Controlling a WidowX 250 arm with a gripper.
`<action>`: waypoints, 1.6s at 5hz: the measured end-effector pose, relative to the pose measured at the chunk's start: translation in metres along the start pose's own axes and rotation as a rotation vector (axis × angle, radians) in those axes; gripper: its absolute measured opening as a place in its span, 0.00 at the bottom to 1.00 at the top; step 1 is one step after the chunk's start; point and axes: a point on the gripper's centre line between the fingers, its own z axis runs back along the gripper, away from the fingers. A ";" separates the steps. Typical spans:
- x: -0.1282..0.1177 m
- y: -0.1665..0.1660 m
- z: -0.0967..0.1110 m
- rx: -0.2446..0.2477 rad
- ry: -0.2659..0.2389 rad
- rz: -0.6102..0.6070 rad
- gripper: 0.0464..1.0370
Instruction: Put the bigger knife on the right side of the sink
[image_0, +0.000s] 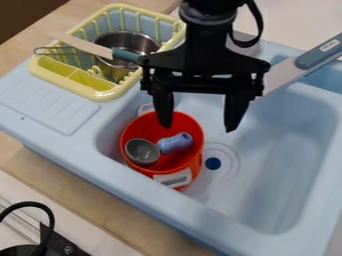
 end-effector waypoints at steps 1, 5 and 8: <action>-0.002 0.002 -0.004 0.018 0.019 -0.012 0.96; 0.024 -0.028 0.006 -0.015 -0.128 -0.582 0.96; 0.055 -0.089 -0.003 -0.105 -0.330 -0.777 0.96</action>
